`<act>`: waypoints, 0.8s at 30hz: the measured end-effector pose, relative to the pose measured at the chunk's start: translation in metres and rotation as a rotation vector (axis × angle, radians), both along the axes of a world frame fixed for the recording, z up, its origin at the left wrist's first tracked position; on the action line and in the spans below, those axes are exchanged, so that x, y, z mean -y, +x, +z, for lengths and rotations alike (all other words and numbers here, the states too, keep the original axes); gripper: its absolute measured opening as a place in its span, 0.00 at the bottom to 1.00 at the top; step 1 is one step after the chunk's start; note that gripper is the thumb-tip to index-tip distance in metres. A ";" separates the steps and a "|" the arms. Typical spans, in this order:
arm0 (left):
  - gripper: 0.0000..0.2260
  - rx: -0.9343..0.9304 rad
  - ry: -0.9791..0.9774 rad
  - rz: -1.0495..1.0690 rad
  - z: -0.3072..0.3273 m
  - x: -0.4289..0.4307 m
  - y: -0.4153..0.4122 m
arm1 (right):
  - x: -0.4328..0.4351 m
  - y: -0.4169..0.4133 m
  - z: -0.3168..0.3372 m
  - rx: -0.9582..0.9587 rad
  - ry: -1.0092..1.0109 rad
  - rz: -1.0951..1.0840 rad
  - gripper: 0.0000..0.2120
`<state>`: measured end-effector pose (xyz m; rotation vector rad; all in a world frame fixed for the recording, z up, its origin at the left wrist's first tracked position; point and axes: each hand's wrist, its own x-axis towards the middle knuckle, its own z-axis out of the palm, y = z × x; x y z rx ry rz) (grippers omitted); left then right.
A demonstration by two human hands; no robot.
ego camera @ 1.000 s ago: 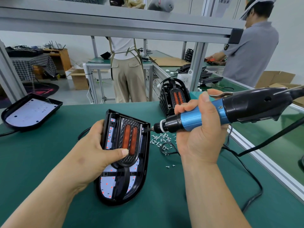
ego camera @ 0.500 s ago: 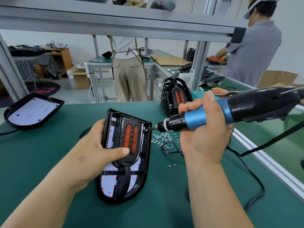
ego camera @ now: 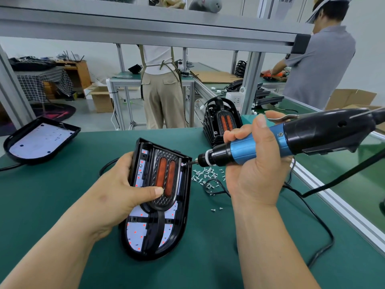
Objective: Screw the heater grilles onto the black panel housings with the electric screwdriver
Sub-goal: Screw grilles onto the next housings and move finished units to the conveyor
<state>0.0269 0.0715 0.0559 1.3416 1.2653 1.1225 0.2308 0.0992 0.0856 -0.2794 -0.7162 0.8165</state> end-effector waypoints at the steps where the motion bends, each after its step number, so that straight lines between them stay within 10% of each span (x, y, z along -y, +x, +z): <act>1: 0.28 0.025 -0.017 -0.010 -0.001 0.000 0.000 | 0.000 -0.001 0.000 0.005 0.002 -0.002 0.08; 24: 0.24 0.187 -0.112 -0.072 -0.009 -0.006 -0.005 | -0.004 -0.004 -0.004 0.016 -0.083 0.016 0.07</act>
